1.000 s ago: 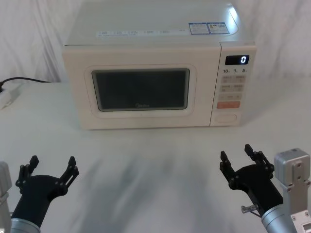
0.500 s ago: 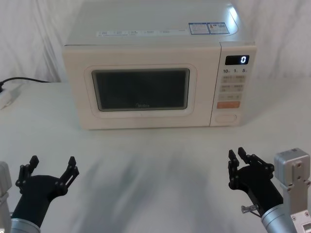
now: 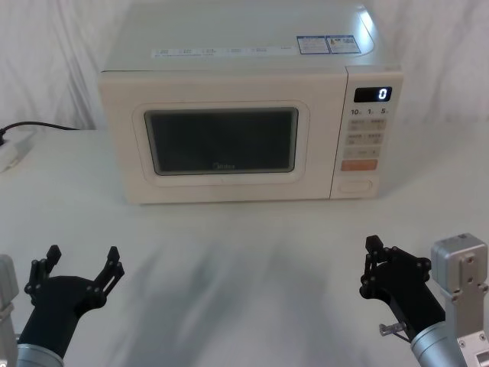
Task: Press the button to open the microwave door with one hand; close the microwave door with the other hand.
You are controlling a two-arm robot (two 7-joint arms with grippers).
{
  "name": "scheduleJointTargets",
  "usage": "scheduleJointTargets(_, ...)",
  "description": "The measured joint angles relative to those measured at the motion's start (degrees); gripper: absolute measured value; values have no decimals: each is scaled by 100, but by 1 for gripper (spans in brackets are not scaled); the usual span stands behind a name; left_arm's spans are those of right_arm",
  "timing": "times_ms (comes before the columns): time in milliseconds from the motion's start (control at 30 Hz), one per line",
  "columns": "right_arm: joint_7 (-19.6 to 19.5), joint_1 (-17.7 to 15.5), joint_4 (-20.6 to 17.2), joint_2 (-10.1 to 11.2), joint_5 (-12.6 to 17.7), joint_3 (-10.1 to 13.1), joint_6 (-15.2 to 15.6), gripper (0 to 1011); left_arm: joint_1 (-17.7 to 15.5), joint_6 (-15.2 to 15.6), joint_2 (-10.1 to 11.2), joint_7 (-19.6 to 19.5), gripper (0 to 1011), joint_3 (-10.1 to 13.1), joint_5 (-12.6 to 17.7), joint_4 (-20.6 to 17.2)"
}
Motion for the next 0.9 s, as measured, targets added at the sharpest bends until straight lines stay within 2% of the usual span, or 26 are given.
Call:
scheduleJointTargets(100,0,0,0,0,0,0,0,0,0,0,0,0,1001,0,0,0)
scheduleJointTargets(467,125,205,338,-281,18,194,-34,0,0,0,0,0,1001,0,0,0)
scheduleJointTargets(600,195,359,517,-380,30,256,38,0,0,0,0,0,1001,0,0,0)
scheduleJointTargets(800,404,776,899,-498,71,371,354,0,0,0,0,0,1001,0,0,0)
scheduleJointTargets(900,482,997,1140,-541,66,431,393,0,0,0,0,0,1001,0,0,0)
